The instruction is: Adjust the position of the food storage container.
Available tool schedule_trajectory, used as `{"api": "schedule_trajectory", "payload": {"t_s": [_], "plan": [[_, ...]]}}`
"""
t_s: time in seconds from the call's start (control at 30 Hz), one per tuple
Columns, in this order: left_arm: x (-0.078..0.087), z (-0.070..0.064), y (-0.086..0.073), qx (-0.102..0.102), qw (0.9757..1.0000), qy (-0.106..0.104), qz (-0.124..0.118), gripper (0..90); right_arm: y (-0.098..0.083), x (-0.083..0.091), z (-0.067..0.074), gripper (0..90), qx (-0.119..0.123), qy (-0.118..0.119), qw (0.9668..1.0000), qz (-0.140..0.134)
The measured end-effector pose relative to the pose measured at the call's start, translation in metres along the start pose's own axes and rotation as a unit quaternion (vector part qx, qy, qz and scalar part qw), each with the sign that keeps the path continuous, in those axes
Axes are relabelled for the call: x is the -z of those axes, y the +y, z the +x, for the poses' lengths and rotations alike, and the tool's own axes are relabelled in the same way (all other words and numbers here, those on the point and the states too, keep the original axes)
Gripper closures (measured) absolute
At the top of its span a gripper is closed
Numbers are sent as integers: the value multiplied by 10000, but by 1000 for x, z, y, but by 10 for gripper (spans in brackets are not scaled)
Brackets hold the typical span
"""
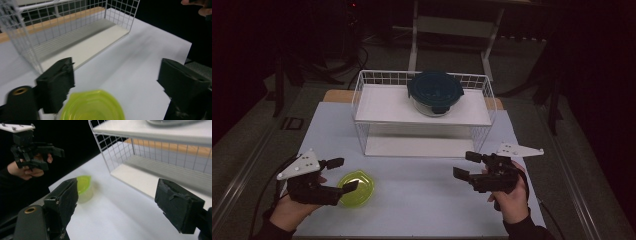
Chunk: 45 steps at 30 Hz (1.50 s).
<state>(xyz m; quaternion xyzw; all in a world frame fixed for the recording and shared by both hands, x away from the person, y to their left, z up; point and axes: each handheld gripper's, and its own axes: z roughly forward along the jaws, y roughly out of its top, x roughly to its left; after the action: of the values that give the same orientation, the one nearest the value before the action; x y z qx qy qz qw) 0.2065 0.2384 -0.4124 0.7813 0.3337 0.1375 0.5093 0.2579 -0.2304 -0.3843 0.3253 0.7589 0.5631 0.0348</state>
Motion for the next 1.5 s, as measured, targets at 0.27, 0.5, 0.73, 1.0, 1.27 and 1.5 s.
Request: {"api": "schedule_trajectory", "payload": {"t_s": [0.27, 0.5, 0.73, 1.0, 1.27, 1.5], "plan": [[19, 13, -32, 146, 9998, 109, 122, 417, -18, 7, -2, 183, -81, -61, 9999, 36], [25, 23, -60, 329, 9981, 165, 504, 551, -27, 10, -4, 183, -124, -95, 9998, 101], [22, 26, -81, 380, 9956, -201, 831, 766, -27, 12, -3, 184, -102, -118, 9999, 67], [4, 22, -100, 140, 9856, -561, 1588, 875, -29, 12, -4, 184, -116, -125, 9998, 78], [-17, 28, -108, 302, 9813, -240, 1887, 884, -31, 12, -4, 184, -143, -114, 9998, 88], [-29, 30, -108, 281, 9811, -157, 1907, 884, -31, 15, -5, 184, -161, -136, 9998, 71]]}}
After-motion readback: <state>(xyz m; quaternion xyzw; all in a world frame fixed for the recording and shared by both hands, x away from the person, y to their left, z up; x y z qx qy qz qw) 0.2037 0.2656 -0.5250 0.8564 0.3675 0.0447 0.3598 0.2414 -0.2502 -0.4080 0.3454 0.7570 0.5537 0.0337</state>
